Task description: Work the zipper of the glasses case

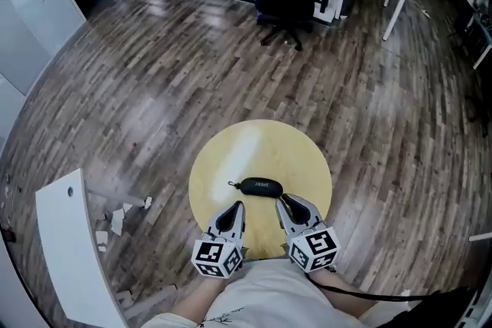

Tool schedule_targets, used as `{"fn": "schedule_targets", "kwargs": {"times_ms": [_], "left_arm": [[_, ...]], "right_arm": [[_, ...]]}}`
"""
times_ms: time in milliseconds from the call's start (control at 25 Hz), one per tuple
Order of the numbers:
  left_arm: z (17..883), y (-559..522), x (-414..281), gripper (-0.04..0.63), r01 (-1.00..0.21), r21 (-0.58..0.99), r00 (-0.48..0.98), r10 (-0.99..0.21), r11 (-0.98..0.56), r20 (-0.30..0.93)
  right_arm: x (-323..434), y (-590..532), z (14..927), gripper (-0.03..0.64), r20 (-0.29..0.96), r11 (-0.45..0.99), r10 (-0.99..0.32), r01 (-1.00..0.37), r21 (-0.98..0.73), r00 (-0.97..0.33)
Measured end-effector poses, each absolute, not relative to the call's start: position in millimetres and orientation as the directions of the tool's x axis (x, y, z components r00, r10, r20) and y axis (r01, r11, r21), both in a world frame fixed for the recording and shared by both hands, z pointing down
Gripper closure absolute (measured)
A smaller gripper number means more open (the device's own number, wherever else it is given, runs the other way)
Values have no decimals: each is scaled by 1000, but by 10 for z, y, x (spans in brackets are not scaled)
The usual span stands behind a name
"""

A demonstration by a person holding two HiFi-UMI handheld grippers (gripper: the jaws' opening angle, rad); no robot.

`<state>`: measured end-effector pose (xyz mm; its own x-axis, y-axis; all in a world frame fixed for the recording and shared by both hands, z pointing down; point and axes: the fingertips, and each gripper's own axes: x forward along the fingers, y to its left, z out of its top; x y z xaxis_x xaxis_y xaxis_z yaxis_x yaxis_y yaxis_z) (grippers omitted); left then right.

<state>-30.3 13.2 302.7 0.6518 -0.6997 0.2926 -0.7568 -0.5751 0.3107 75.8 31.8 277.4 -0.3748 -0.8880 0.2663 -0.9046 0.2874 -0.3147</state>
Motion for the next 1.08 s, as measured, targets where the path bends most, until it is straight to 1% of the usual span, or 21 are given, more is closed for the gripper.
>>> {"fn": "schedule_targets", "kwargs": {"times_ms": [40, 80, 200, 320, 520, 1080], "left_arm": [[2991, 150, -360, 592, -769, 295, 637, -715, -567, 286], [2963, 134, -392, 592, -776, 278, 630, -725, -567, 280], [2849, 57, -400, 592, -771, 251, 636, -731, -586, 248], [2746, 107, -408, 592, -768, 240, 639, -736, -594, 224], [2706, 217, -355, 592, -751, 174, 661, -716, -638, 225], [2737, 353, -145, 592, -705, 176, 707, -662, -687, 247]], "right_arm": [[666, 339, 2743, 574, 258, 296, -884, -895, -333, -389], [576, 342, 2730, 614, 254, 316, -876, -886, -340, -410], [374, 333, 2721, 615, 261, 381, -847, -871, -309, -463], [263, 390, 2696, 615, 261, 404, -838, -866, -296, -480], [229, 422, 2665, 615, 247, 415, -839, -864, -286, -485], [231, 488, 2657, 615, 245, 424, -839, -865, -269, -487]]}}
